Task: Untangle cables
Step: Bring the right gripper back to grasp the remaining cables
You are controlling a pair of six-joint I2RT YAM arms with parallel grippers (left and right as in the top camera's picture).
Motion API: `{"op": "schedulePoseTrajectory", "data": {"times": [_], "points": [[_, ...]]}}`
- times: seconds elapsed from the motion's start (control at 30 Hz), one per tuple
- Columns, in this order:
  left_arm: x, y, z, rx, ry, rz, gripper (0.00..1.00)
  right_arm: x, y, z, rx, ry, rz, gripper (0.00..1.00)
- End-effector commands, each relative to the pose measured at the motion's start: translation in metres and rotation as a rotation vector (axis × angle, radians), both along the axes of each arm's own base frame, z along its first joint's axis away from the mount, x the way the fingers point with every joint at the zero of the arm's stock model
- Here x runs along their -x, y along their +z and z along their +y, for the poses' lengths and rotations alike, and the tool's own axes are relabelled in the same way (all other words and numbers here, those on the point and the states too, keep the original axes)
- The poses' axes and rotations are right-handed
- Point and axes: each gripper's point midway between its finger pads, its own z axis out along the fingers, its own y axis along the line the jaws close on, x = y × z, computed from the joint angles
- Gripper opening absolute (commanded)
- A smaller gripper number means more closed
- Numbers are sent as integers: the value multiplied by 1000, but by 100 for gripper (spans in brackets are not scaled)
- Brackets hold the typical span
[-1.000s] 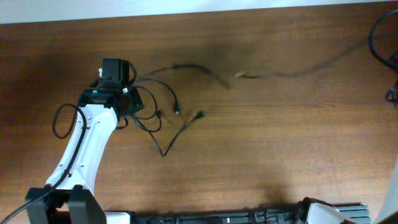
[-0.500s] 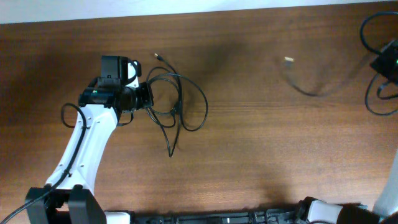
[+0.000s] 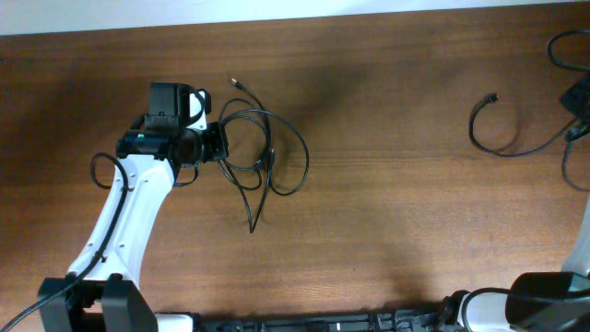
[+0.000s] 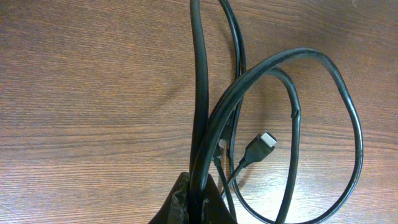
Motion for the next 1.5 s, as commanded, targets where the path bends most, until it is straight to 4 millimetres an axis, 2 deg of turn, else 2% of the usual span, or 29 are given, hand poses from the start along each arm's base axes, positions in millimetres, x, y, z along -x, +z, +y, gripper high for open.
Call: {"op": "schedulePoseTrajectory", "data": {"times": [0.0, 0.07, 0.13, 0.2, 0.23, 0.3, 0.33, 0.37, 0.4, 0.43, 0.47, 0.5, 0.57, 0.63, 0.7, 0.77, 0.9, 0.97, 1.07, 1.1, 1.17, 1.23, 1.3, 1.4, 1.47], "points": [[-1, 0, -2, 7, -23, -3, 0, -11, 4, 11, -72, 50, -65, 70], [-1, 0, -2, 7, -23, -3, 0, -19, 0, 28, -151, 115, -88, 70], [-1, 0, -2, 9, -23, -5, 0, -18, -7, 42, -225, 154, -82, 71], [-3, 3, -12, 34, -50, -22, 0, -17, -11, 54, -281, 182, -76, 72], [-7, 10, -29, 68, -118, -63, 0, -18, -12, 63, -313, 231, -73, 73], [-2, 30, -86, 165, -388, -177, 0, -21, -15, 86, -357, 351, -49, 73], [11, 37, -119, 191, -554, -227, 0, -18, -19, 96, -369, 371, -16, 73], [22, 37, -138, 178, -650, -246, 0, -13, -22, 104, -376, 398, 19, 73], [31, 36, -151, 159, -726, -262, 13, -7, -26, 111, -389, 413, 56, 72], [35, 34, -157, 136, -754, -267, 47, -3, -28, 116, -402, 417, 78, 72], [35, 31, -157, 100, -748, -263, 66, 1, -30, 120, -416, 421, 101, 72], [33, 27, -153, 65, -733, -257, 70, 6, -33, 124, -427, 422, 124, 72], [29, 23, -142, 27, -702, -243, 73, 16, -40, 128, -450, 414, 169, 72], [24, 19, -125, 8, -655, -219, 74, 23, -49, 131, -474, 408, 205, 72], [18, 16, -103, 4, -595, -191, 75, 28, -63, 143, -505, 430, 251, 73], [15, 14, -88, 2, -553, -171, 75, 32, -78, 164, -525, 484, 309, 73], [7, 12, -69, -13, -478, -156, 76, 31, -113, 227, -525, 674, 400, 75], [1, 8, -55, -57, -364, -127, 77, 31, -138, 275, -562, 803, 402, 75], [-1, 4, -55, -59, -360, -124, 82, 33, -172, 316, -594, 809, 377, 73], [-2, 3, -55, -59, -360, -122, 82, 33, -177, 326, -605, 831, 363, 73], [-7, -5, -56, -52, -355, -113, 82, 30, -193, 363, -602, 962, 300, 69], [-16, -6, -65, -11, -365, -141, 82, 31, -202, 382, -589, 1017, 269, 57], [-25, -4, -78, 40, -396, -183, 82, 34, -219, 382, -560, 933, 274, 53], [-29, -14, -91, 47, -425, -188, 82, 41, -239, 384, -560, 913, 327, 52], [-31, -25, -112, 52, -469, -195, 81, 41, -252, 389, -570, 915, 356, 44]]}}
